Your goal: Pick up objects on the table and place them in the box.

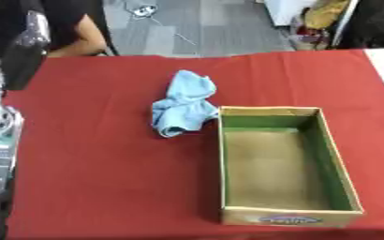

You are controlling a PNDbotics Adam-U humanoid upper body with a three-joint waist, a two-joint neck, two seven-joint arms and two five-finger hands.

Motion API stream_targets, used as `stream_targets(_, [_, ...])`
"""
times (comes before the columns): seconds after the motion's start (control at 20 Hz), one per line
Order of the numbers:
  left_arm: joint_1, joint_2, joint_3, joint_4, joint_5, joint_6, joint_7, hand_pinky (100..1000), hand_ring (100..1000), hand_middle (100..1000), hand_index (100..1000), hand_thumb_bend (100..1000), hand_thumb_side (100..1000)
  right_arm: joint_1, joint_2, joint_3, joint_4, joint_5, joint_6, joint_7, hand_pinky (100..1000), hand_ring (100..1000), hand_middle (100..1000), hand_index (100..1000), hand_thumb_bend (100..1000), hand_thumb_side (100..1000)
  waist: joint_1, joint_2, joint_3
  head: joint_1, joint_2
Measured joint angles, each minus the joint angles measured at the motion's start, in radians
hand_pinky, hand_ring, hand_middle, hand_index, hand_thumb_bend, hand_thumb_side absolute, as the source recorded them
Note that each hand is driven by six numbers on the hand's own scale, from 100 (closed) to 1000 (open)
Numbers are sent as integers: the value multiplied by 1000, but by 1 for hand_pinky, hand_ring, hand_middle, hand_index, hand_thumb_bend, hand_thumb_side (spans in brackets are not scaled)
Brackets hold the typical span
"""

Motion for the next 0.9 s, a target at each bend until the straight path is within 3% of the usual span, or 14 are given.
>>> stream_targets(0.9, [0,0,0,0,0,0,0,582,691,838,867,245,735,0,0,0,0,0,0,0,607,781,804,983,100,747,0,0,0,0,0])
